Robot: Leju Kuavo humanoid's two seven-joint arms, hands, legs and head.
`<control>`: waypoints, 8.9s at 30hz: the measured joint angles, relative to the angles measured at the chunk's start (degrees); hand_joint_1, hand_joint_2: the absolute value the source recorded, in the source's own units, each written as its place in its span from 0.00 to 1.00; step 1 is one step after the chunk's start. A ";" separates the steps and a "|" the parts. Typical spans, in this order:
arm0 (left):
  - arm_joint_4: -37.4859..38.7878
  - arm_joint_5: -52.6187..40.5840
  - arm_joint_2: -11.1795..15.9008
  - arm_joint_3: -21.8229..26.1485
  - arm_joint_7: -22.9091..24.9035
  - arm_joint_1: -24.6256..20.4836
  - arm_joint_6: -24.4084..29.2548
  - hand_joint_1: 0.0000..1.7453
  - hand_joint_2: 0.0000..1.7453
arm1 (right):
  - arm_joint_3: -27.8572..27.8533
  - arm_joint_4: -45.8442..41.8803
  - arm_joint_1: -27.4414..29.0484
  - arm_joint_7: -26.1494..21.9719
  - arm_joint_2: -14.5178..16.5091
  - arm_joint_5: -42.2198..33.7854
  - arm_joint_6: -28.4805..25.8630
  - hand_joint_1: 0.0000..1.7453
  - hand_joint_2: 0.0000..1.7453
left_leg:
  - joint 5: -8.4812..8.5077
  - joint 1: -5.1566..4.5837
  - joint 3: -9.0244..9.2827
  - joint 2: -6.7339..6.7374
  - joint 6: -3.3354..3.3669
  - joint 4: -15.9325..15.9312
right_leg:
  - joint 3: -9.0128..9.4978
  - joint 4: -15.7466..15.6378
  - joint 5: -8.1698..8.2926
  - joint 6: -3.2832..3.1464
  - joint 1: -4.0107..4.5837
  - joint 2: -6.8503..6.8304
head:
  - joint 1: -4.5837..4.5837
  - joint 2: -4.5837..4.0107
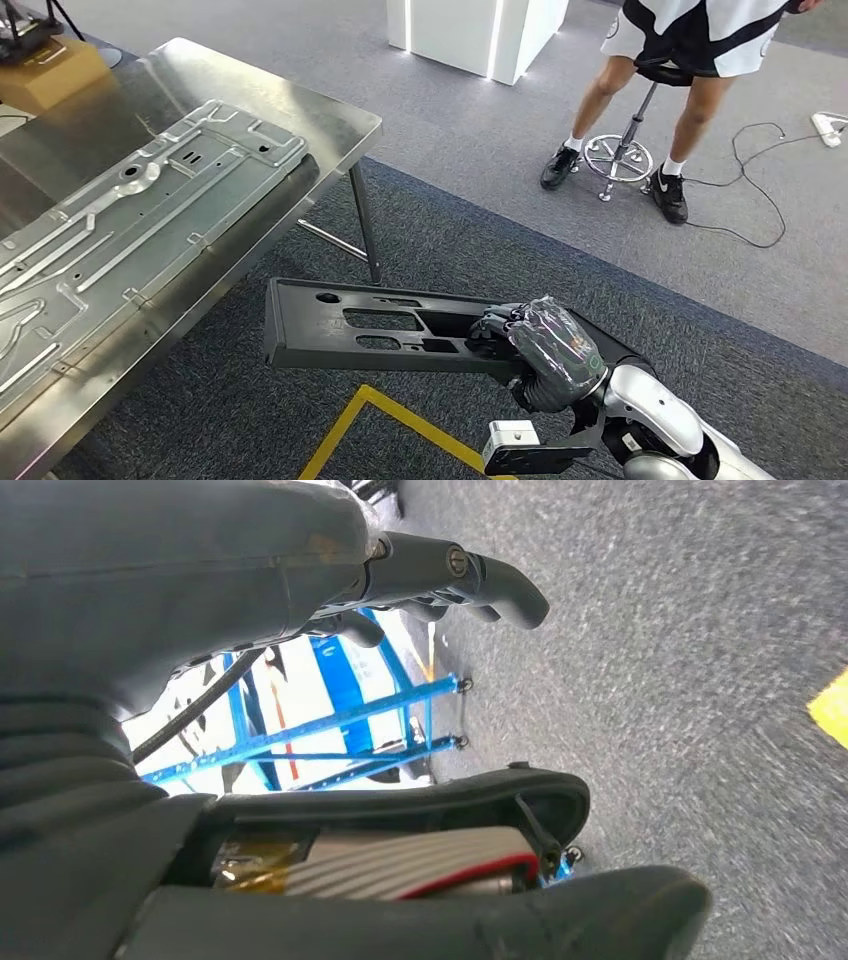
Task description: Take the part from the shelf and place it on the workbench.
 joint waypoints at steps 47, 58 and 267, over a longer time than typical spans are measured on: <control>0.10 -4.24 -0.13 0.55 0.38 0.34 -5.47 0.00 1.00 | 0.05 -0.65 2.55 1.56 -5.39 0.67 -0.91 1.00 1.00 | 1.00 -0.51 2.87 -8.11 2.43 -4.22 | -2.14 3.20 0.37 2.52 -0.80 8.83 | 0.04 0.00; 0.19 -5.58 0.39 0.39 1.92 0.71 -5.73 0.00 1.00 | -0.14 -1.40 0.56 2.56 -5.70 0.50 0.22 1.00 1.00 | 1.33 -0.72 2.64 -6.31 2.82 -4.61 | -0.81 0.72 0.22 1.62 -0.42 7.47 | -0.16 0.00; 0.70 -8.94 -1.89 9.40 -2.33 -0.17 -9.81 0.00 0.00 | 19.51 18.47 -33.77 7.85 20.10 2.43 12.87 0.00 0.00 | -1.52 0.76 3.91 -2.46 -2.33 2.90 | -6.92 -0.59 6.76 0.59 -0.75 4.39 | 0.12 0.00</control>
